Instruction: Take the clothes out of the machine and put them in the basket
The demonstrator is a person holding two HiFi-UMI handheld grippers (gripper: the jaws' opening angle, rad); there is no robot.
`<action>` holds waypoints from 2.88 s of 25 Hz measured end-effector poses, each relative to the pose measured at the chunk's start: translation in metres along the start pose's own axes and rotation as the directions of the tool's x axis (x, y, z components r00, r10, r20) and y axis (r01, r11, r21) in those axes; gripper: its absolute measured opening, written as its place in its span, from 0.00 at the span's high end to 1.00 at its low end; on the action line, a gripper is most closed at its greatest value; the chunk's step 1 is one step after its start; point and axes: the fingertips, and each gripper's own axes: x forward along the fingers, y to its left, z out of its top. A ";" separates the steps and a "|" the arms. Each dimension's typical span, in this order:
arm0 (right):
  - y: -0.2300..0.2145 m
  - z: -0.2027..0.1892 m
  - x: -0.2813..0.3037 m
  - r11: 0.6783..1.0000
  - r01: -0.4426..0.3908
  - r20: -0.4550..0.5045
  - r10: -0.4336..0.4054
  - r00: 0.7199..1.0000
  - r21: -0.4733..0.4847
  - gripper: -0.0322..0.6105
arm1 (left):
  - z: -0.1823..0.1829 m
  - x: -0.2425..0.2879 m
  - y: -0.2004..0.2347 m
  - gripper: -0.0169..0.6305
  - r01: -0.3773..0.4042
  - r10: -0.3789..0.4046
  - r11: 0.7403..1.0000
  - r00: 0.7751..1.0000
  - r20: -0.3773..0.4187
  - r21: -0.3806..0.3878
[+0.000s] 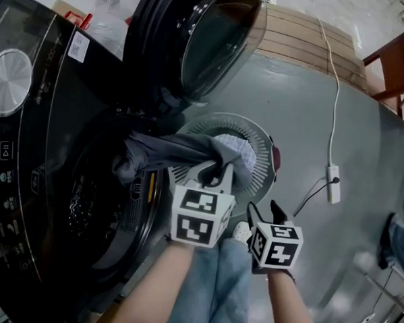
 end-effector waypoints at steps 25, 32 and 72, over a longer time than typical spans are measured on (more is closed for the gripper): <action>0.026 -0.004 0.011 0.997 -0.047 -0.040 0.044 0.998 -0.067 0.57 | -0.086 -0.053 0.134 0.39 -0.399 0.420 0.907 0.877 -0.233 0.132; 0.051 -0.009 0.014 0.991 -0.074 -0.056 0.069 0.996 -0.107 0.57 | -0.068 -0.110 0.200 0.24 -0.578 0.590 0.807 0.796 -0.133 0.120; 0.018 -0.003 -0.006 0.991 -0.071 -0.017 0.070 0.997 -0.112 0.64 | -0.032 -0.005 0.034 0.83 -0.093 0.074 0.984 0.990 -0.121 -0.154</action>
